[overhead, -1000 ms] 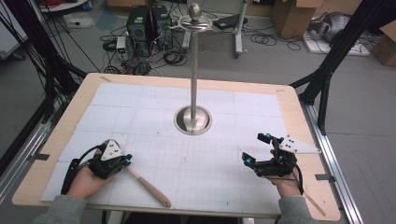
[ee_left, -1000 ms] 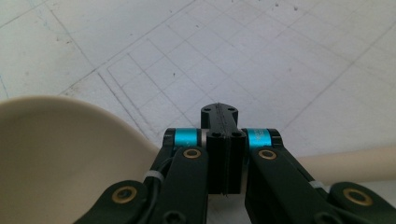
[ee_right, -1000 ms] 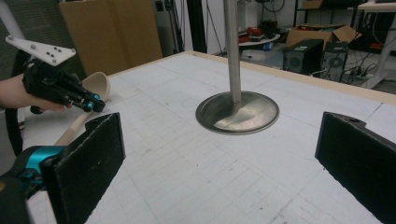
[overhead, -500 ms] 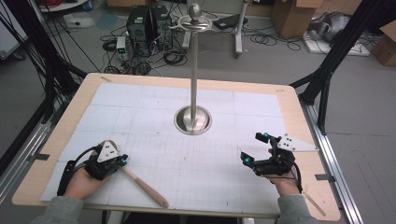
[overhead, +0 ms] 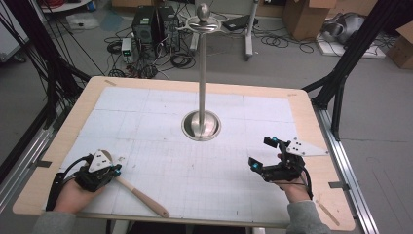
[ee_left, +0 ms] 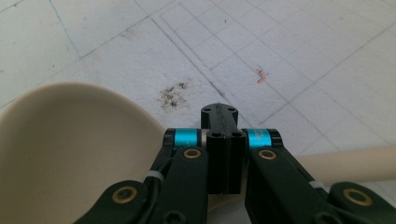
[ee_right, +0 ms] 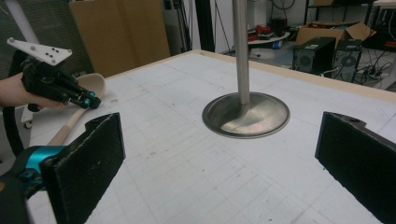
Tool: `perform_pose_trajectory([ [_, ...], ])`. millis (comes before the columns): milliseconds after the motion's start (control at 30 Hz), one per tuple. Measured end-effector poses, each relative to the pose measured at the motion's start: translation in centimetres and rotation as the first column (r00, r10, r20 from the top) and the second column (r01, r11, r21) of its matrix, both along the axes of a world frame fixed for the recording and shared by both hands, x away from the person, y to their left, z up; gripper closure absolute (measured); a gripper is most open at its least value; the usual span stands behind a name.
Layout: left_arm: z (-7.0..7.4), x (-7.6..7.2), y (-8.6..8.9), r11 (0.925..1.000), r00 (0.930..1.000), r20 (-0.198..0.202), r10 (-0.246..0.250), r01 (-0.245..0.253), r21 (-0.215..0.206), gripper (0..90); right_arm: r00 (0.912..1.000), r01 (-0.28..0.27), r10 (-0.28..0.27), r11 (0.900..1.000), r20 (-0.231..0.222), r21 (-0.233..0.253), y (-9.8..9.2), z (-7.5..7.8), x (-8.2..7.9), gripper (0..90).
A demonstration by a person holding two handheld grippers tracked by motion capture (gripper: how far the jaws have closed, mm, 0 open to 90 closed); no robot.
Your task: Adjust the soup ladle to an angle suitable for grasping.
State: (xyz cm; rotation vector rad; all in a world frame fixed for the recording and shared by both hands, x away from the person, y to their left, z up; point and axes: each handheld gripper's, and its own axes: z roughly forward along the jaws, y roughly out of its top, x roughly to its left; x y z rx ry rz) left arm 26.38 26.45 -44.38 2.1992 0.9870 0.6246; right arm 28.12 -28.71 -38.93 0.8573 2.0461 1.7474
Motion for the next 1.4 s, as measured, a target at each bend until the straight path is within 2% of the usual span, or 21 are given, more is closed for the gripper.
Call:
perform_pose_trajectory([
  [100, 0.0, 0.1, 0.1, 0.9999, 1.0, -0.004, -0.005, 0.005, -0.013, 90.0, 1.0, -0.003, 0.003, 1.0, -0.002, -0.002, 0.0, 0.0, 0.0, 0.1],
  [233, 0.1, 0.2, 0.6, 0.9979, 0.9998, 0.018, 0.002, -0.001, -0.064, 90.0, 0.9998, -0.001, 0.001, 1.0, -0.019, -0.018, 0.4, -0.1, -0.1, 0.1],
  [300, 0.8, -0.3, 0.4, 0.9927, 0.9968, 0.066, -0.044, 0.051, -0.109, 90.0, 0.9998, -0.008, 0.007, 1.0, -0.016, -0.024, 0.5, -0.1, -0.1, 0.1],
  [333, 0.8, -0.3, 0.4, 0.9927, 0.9968, 0.066, -0.044, 0.051, -0.109, 90.0, 0.9998, -0.008, 0.007, 1.0, -0.016, -0.024, 0.5, -0.1, -0.1, 0.1],
  [367, 1.1, -0.5, 0.1, 0.9898, 0.9946, 0.079, -0.068, 0.077, -0.12, 90.0, 0.9999, -0.009, 0.009, 1.0, -0.008, -0.027, 0.5, -0.2, 0.0, 0.1],
  [400, 1.3, -0.8, -0.4, 0.9837, 0.9898, 0.095, -0.106, 0.118, -0.135, 90.0, 0.9998, -0.011, 0.011, 1.0, -0.015, -0.027, 0.5, -0.2, 0.0, 0.1],
  [467, 1.7, -1.6, -1.7, 0.9679, 0.9743, 0.121, -0.19, 0.207, -0.143, 90.0, 0.9998, -0.009, 0.008, 1.0, -0.016, -0.027, 0.5, -0.2, 0.0, 0.1],
  [600, 2.1, -2.9, -4.8, 0.9265, 0.935, 0.122, -0.333, 0.348, -0.142, 89.9, 0.9999, -0.004, 0.003, 1.0, -0.012, -0.025, 0.4, -0.2, 0.0, 0.1],
  [700, 2.2, -3.7, -6.3, 0.8906, 0.9056, 0.114, -0.409, 0.423, -0.167, 89.9, 0.9999, -0.006, 0.006, 1.0, -0.014, -0.021, 0.4, -0.1, 0.0, 0.1],
  [733, 2.2, -3.9, -6.6, 0.8807, 0.8977, 0.107, -0.427, 0.44, -0.175, 89.9, 0.9999, -0.008, 0.008, 1.0, -0.01, -0.018, 0.4, -0.1, -0.1, 0.1],
  [767, 2.2, -4.2, -6.9, 0.8735, 0.8932, 0.102, -0.438, 0.45, -0.187, 89.9, 0.9999, -0.008, 0.008, 1.0, -0.01, -0.018, 0.4, -0.1, -0.1, 0.1],
  [833, 2.2, -4.6, -7.1, 0.8636, 0.8888, 0.095, -0.448, 0.458, -0.211, 89.9, 1.0, -0.003, 0.003, 1.0, -0.005, -0.016, 0.3, -0.1, 0.0, 0.1],
  [900, 2.3, -5.0, -7.2, 0.8575, 0.8895, 0.087, -0.448, 0.456, -0.238, 89.9, 0.9999, -0.002, 0.002, 1.0, -0.011, -0.014, 0.3, -0.1, 0.0, 0.1],
  [933, 2.3, -5.2, -7.3, 0.8531, 0.887, 0.089, -0.453, 0.46, -0.245, 89.9, 0.9999, -0.003, 0.002, 1.0, -0.012, -0.014, 0.3, -0.1, 0.0, 0.1],
  [967, 2.3, -5.7, -7.6, 0.8466, 0.8803, 0.088, -0.466, 0.473, -0.244, 89.9, 0.9999, -0.004, 0.004, 1.0, -0.012, -0.01, 0.3, 0.0, -0.1, 0.1],
  [1000, 2.3, -5.7, -7.6, 0.8466, 0.8803, 0.088, -0.466, 0.473, -0.244, 89.9, 0.9999, -0.004, 0.004, 1.0, -0.012, -0.01, 0.3, 0.0, -0.1, 0.1],
  [1067, 2.1, -6.1, -8.0, 0.8385, 0.8717, 0.085, -0.483, 0.488, -0.242, 89.9, 1.0, 0.0, 0.0, 1.0, -0.005, -0.012, 0.2, 0.0, 0.0, 0.1],
  [1167, 1.7, -6.7, -8.6, 0.8221, 0.8525, 0.08, -0.517, 0.52, -0.232, 89.9, 1.0, 0.0, 0.0, 1.0, -0.006, -0.008, 0.2, 0.0, -0.1, 0.1],
  [1267, 1.6, -7.1, -9.1, 0.813, 0.8406, 0.071, -0.537, 0.538, -0.222, 89.9, 1.0, 0.002, -0.002, 1.0, -0.007, -0.009, 0.3, 0.0, -0.1, 0.1],
  [1333, 1.4, -7.2, -9.5, 0.8137, 0.8427, 0.074, -0.533, 0.535, -0.228, 89.9, 1.0, -0.002, 0.002, 1.0, 0.001, -0.012, 0.3, 0.0, 0.0, 0.1],
  [1400, 1.2, -7.3, -10.0, 0.8073, 0.8365, 0.061, -0.544, 0.542, -0.233, 89.9, 0.9999, -0.005, 0.005, 1.0, -0.009, -0.011, 0.3, 0.0, -0.1, 0.1],
])
